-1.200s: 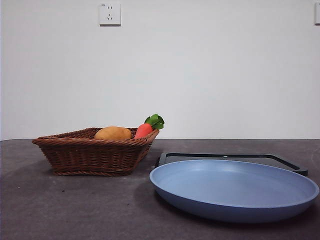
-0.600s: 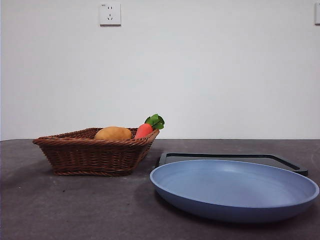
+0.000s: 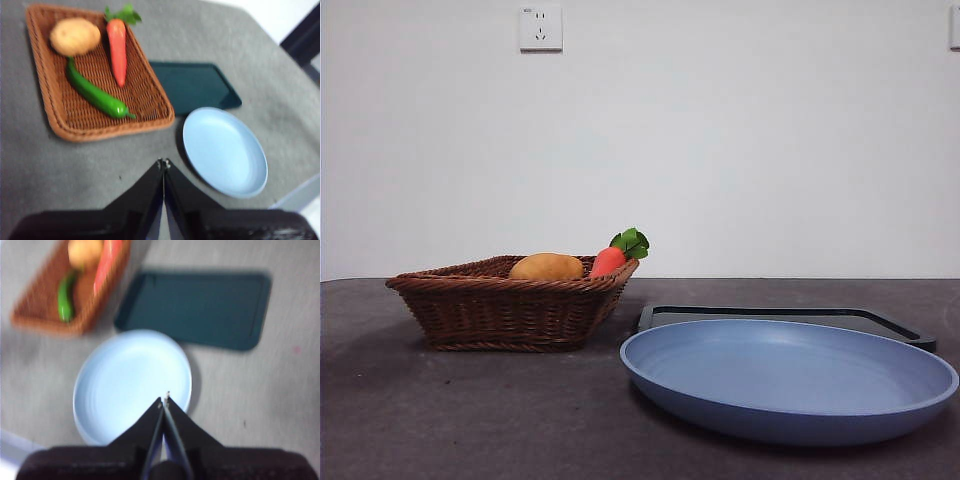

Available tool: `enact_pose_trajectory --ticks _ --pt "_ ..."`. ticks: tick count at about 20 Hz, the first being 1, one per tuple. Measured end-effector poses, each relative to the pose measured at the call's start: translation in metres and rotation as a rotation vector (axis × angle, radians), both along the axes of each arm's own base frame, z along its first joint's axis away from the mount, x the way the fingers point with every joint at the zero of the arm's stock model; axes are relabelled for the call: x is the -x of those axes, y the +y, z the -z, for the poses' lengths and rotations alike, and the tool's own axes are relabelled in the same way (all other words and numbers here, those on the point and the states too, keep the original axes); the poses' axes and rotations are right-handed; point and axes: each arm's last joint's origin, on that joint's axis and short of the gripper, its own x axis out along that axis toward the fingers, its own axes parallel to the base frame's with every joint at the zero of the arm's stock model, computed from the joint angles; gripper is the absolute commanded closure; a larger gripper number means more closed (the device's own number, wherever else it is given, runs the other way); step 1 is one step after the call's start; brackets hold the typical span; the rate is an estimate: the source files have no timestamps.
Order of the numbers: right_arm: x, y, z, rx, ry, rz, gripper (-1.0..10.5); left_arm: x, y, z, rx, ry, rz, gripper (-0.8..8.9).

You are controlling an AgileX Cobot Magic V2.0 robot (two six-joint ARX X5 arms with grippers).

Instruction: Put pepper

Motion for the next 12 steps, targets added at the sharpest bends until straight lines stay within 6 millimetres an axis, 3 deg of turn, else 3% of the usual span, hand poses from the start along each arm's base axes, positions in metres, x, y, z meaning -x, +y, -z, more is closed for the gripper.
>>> enact_pose_trajectory --ticks 5,6,8,9,12 --pt "0.0 0.0005 -0.0005 0.034 0.011 -0.037 9.2 -0.0002 0.0 0.0022 -0.04 0.022 0.031 7.98" --pt "0.0 0.0005 -0.0005 0.035 0.01 -0.038 8.7 -0.0002 0.0 0.0022 -0.041 0.021 0.032 7.51" --pt "0.0 0.0005 -0.0005 0.037 0.009 -0.039 6.9 -0.0002 0.0 0.0022 -0.041 0.021 0.032 5.08" --pt "-0.0001 0.0005 -0.0004 0.036 0.01 -0.038 6.3 -0.0002 0.0 0.0022 -0.041 0.021 0.032 4.4" --pt "-0.0026 0.0008 0.0017 0.033 0.038 -0.035 6.3 -0.0009 0.0 0.0025 -0.042 0.023 0.033 4.38"
